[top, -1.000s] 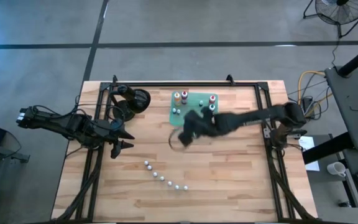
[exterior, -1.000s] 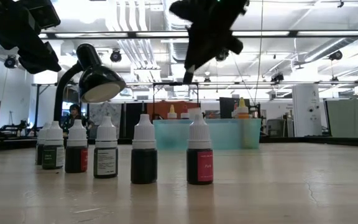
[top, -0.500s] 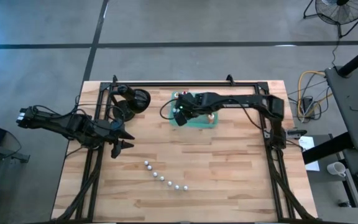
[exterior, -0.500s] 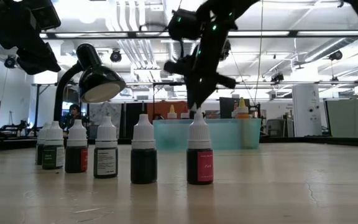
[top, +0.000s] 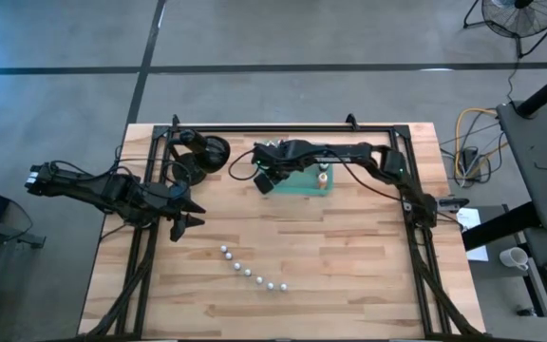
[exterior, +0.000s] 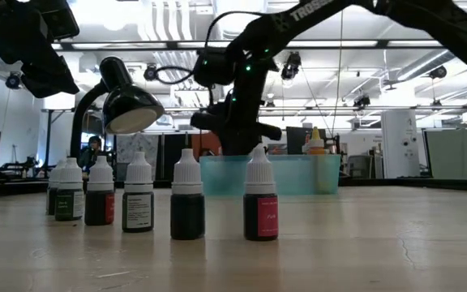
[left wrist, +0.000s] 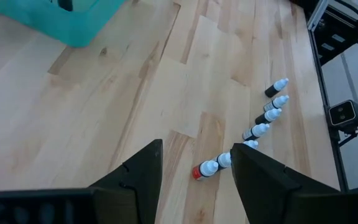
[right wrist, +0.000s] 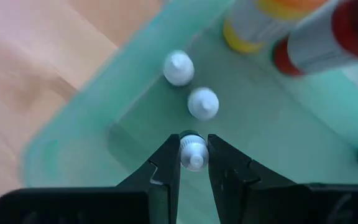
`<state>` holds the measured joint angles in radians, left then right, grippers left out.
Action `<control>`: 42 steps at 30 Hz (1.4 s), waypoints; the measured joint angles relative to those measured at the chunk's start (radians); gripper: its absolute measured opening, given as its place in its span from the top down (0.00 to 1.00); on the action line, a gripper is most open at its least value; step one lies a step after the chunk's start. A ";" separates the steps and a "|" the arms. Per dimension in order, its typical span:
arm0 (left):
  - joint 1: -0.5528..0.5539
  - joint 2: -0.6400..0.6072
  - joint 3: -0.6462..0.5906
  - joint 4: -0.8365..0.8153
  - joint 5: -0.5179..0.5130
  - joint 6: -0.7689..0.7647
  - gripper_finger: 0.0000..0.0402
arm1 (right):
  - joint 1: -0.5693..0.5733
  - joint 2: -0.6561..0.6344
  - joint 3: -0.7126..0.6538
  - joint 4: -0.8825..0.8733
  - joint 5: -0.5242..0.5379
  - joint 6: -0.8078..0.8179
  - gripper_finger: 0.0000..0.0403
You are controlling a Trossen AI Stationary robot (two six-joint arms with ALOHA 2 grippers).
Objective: Pick & Place food coloring
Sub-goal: Put the right small blue food coloring bottle into the green bin, then put the small pink food coloring bottle into the green bin
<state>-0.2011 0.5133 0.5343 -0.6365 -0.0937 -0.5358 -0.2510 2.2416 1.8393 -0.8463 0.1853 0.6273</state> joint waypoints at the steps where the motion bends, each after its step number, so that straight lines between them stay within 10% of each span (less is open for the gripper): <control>1: 0.000 0.000 0.000 0.000 0.000 0.000 0.59 | -0.002 0.015 0.017 -0.026 0.000 -0.003 0.85; 42: 0.000 0.000 0.000 -0.008 -0.001 -0.004 0.59 | 0.007 0.051 0.252 -0.131 -0.056 -0.125 0.57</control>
<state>-0.2012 0.5129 0.5343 -0.6445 -0.0944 -0.5396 -0.2445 2.2928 2.0910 -0.9775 0.1291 0.5025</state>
